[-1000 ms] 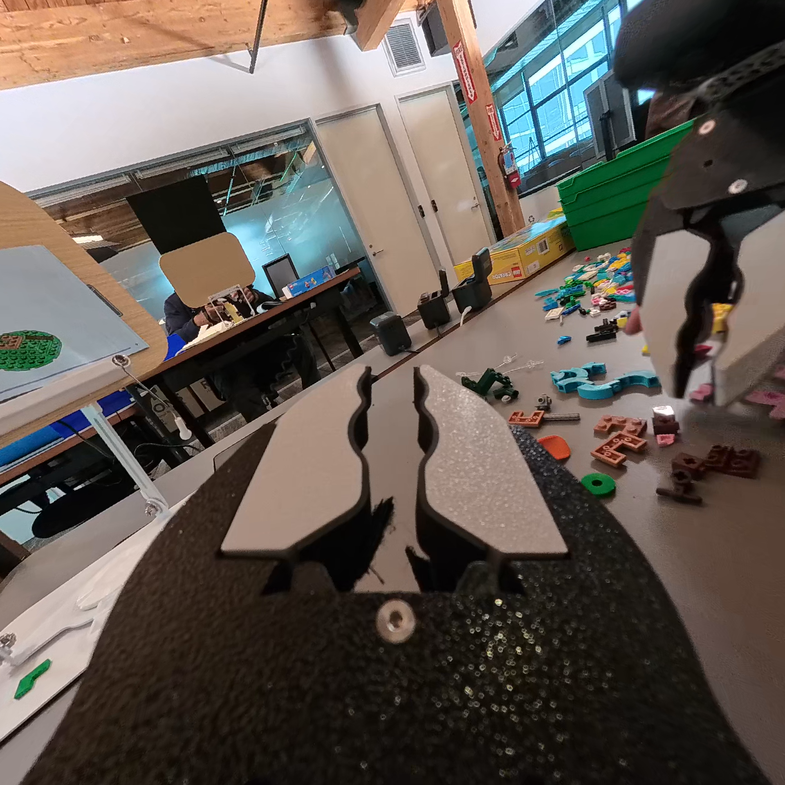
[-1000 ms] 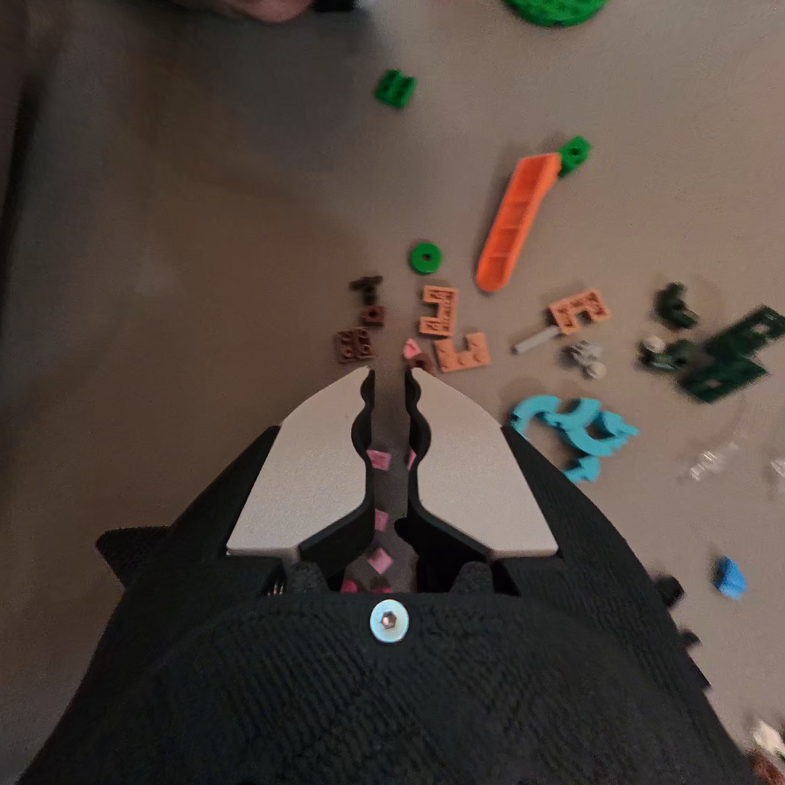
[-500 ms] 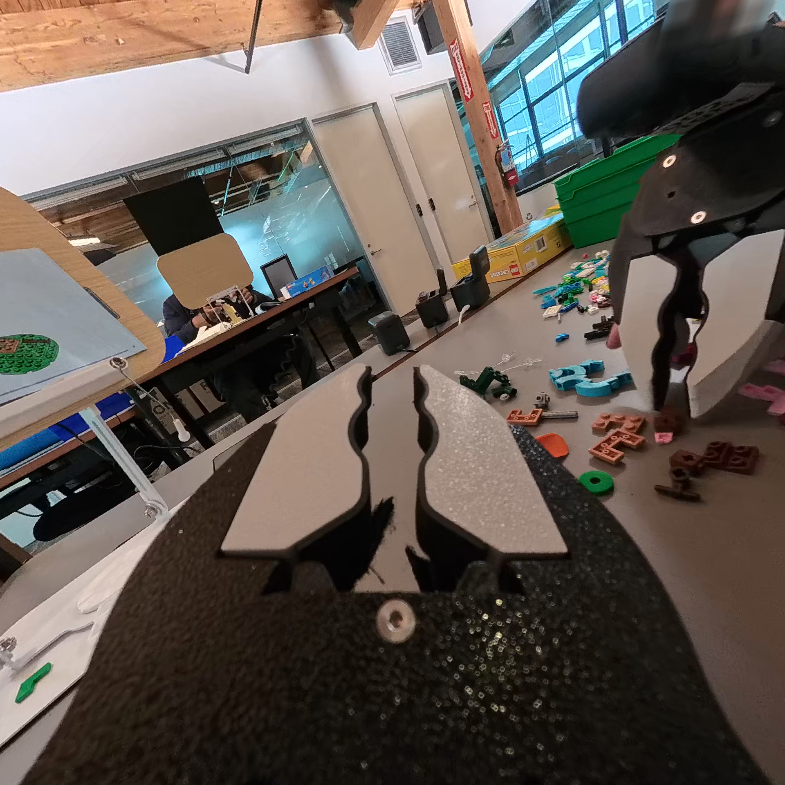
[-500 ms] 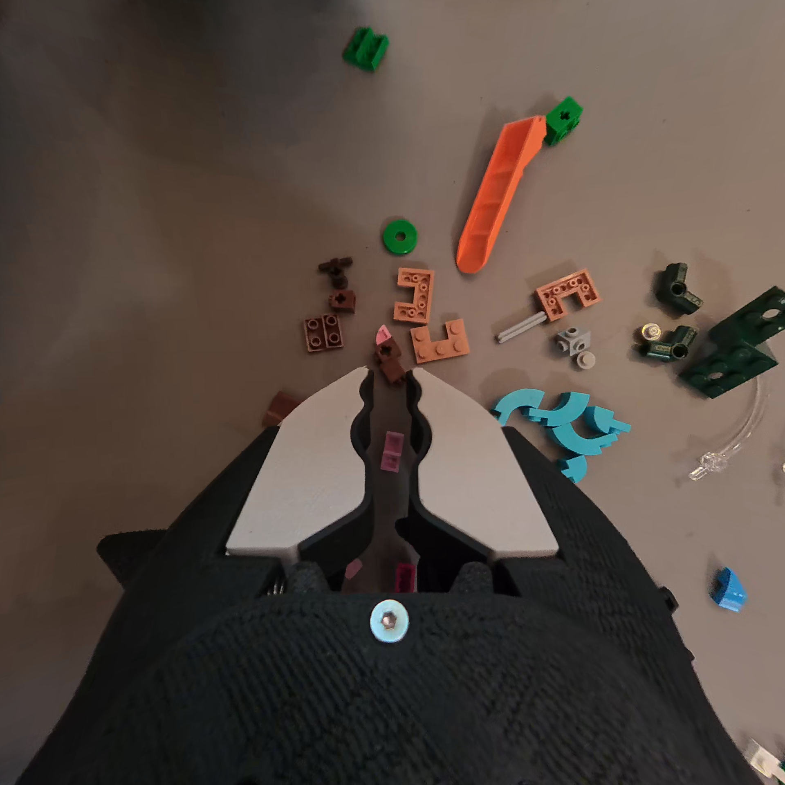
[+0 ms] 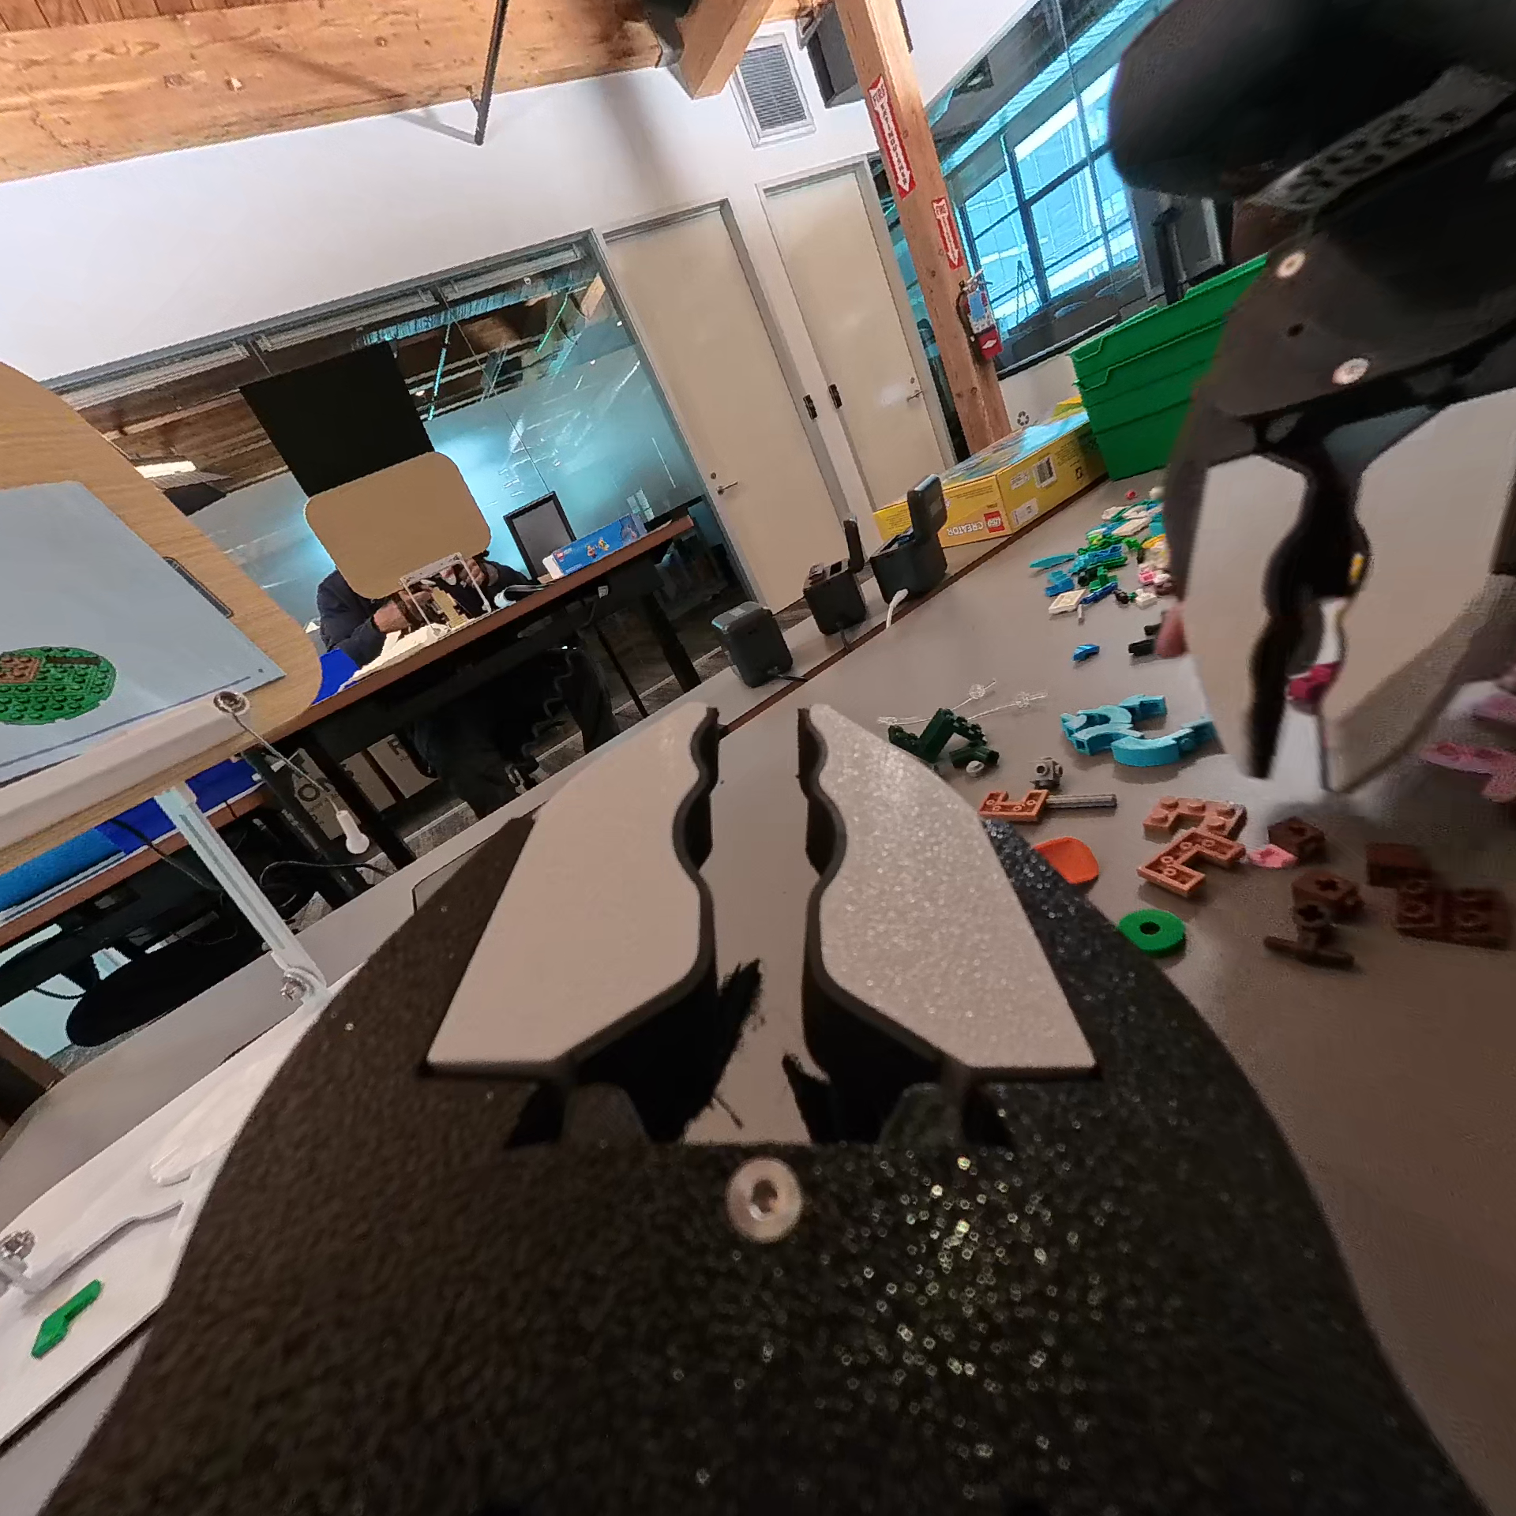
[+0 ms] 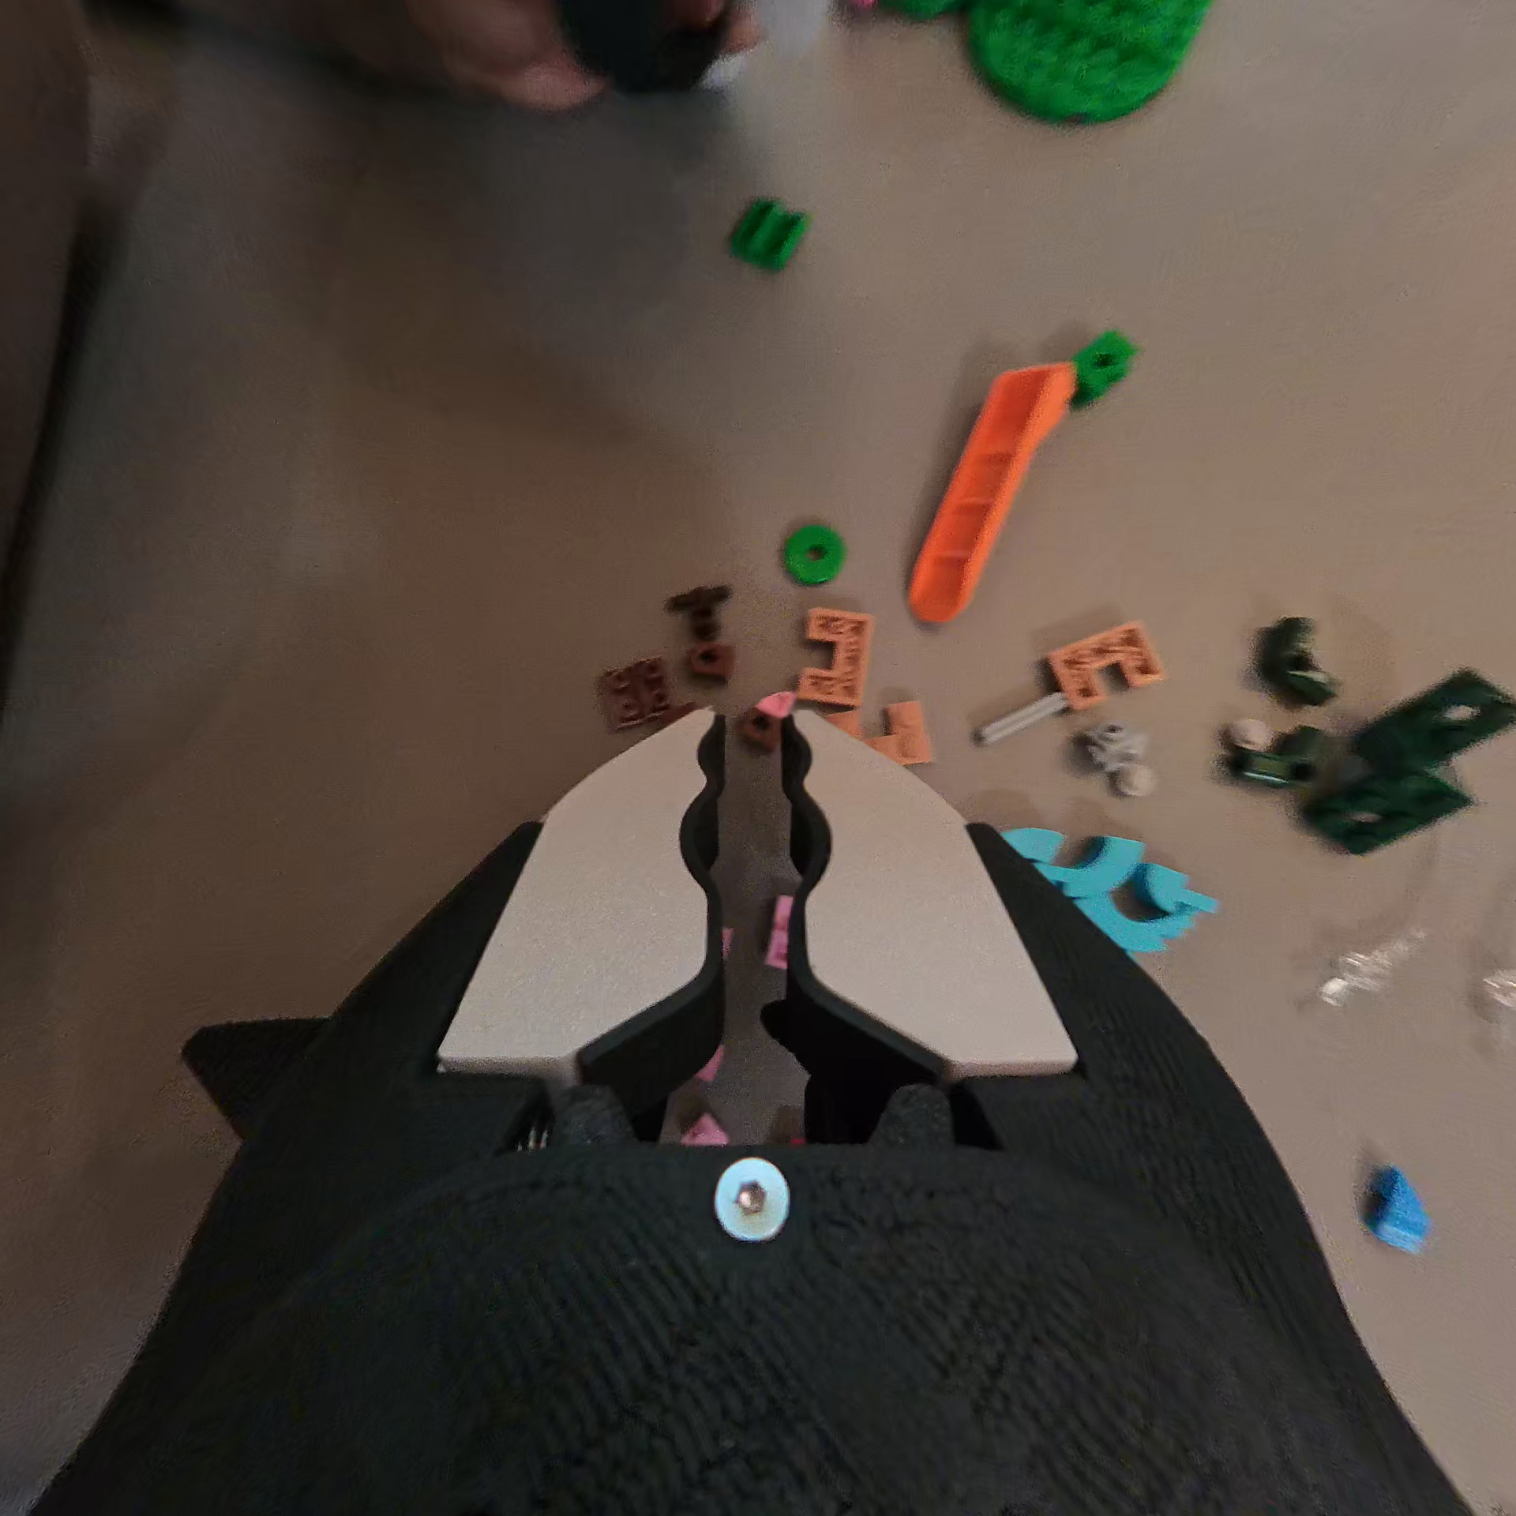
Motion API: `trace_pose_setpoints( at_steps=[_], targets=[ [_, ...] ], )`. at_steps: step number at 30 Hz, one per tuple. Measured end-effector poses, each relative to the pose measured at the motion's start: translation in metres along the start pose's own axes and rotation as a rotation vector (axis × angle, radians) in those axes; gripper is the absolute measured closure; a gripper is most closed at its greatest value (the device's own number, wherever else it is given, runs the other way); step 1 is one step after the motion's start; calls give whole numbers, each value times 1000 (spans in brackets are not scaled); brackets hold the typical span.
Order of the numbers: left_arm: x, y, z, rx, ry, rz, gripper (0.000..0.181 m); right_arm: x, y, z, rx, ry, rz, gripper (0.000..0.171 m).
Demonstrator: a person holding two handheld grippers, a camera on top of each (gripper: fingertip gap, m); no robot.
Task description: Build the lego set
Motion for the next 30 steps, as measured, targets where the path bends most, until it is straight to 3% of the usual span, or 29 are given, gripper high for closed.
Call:
trace_pose_setpoints(
  at_steps=[1,9,18,26,30],
  targets=[
    [0,0,0,0,0,0,163,6,-1,2,14,17,-24,157],
    [0,0,0,0,2,-1,163,16,23,4,-76,-5,-13,148],
    [1,0,0,1,2,-5,163,30,30,4,-148,-36,-28,157],
    [-3,-1,1,7,-18,19,163,47,25,22,-35,40,-76,147],
    [-13,-2,1,12,-63,65,162,54,38,23,-77,36,-65,145]
  ],
)
Point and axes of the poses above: each gripper's, where its closed fingertips meet, y out along the fingers, z out of its top, x = y × z across the jaws, the point moved 2 cm from there along -y, back along the fingers, and after that the axes turned 7 degrees about -y, right-handed, at the moved point
